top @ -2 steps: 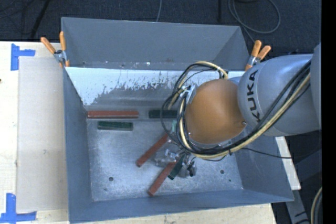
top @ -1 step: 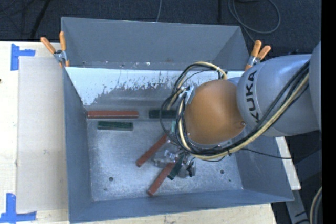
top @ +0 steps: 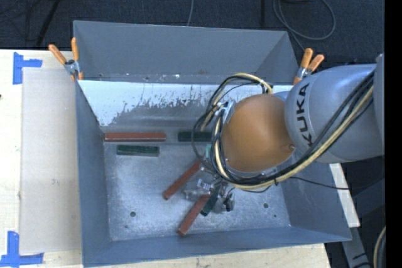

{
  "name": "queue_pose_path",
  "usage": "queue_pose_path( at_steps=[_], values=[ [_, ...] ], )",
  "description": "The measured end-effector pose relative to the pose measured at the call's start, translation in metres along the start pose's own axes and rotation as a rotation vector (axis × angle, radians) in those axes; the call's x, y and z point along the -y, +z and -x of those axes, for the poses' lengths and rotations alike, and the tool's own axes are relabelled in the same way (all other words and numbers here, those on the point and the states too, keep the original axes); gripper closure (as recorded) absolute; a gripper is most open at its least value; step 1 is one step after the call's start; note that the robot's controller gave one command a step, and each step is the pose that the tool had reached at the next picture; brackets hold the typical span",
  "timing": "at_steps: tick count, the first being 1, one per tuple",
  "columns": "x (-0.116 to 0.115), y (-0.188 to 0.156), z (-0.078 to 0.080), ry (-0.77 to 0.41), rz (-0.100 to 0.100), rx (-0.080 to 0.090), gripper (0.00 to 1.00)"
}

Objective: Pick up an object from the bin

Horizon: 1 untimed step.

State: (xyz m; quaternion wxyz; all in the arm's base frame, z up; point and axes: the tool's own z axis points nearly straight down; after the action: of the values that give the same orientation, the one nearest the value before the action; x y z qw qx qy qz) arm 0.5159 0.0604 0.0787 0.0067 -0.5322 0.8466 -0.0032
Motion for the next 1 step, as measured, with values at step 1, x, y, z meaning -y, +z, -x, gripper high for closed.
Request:
queue_pose_path(
  at_steps=[1],
  values=[
    [-0.0011,-0.0125,0.0001,-0.001,0.007,-0.003,1.0]
  ],
)
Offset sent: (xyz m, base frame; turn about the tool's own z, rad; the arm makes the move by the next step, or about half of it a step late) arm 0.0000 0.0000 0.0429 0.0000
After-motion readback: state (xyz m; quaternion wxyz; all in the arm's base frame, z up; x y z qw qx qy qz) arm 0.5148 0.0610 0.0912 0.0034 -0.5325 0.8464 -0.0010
